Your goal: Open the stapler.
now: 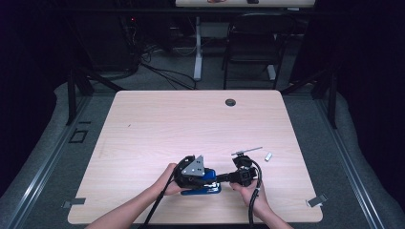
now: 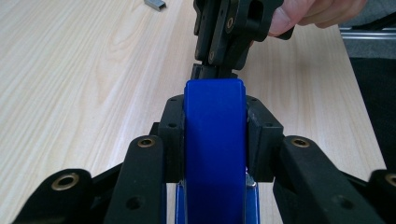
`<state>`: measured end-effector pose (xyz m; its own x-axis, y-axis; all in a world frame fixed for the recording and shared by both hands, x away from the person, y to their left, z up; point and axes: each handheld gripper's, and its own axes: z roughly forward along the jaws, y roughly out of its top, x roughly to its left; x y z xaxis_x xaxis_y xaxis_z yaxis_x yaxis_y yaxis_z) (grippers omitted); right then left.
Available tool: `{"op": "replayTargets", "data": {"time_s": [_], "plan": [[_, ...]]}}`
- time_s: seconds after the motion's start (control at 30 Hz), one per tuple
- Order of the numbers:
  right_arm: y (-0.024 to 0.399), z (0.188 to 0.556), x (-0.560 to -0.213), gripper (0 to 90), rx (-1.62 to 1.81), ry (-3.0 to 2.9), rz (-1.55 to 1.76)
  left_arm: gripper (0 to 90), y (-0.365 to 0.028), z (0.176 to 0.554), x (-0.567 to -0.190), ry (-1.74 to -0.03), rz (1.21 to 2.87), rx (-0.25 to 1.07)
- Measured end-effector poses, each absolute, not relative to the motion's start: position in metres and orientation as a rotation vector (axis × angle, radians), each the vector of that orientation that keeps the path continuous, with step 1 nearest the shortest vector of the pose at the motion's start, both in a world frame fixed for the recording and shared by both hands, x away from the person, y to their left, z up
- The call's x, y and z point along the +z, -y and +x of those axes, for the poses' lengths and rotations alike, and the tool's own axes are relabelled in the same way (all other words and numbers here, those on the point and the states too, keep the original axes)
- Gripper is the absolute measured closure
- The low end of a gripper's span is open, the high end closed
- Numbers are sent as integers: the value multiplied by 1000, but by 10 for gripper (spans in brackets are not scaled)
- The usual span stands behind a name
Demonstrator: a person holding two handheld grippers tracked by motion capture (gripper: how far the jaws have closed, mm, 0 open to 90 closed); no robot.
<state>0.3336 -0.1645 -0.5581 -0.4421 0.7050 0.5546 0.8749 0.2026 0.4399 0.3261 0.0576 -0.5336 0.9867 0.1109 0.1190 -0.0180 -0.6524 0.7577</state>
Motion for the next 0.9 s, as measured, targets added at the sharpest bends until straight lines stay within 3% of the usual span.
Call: {"op": "replayTargets", "data": {"time_s": [0.9], "plan": [[148, 328, -545, 830, -961, 2503, -1475, 636, -68, 314, -513, -95, 2346, 305]]}}
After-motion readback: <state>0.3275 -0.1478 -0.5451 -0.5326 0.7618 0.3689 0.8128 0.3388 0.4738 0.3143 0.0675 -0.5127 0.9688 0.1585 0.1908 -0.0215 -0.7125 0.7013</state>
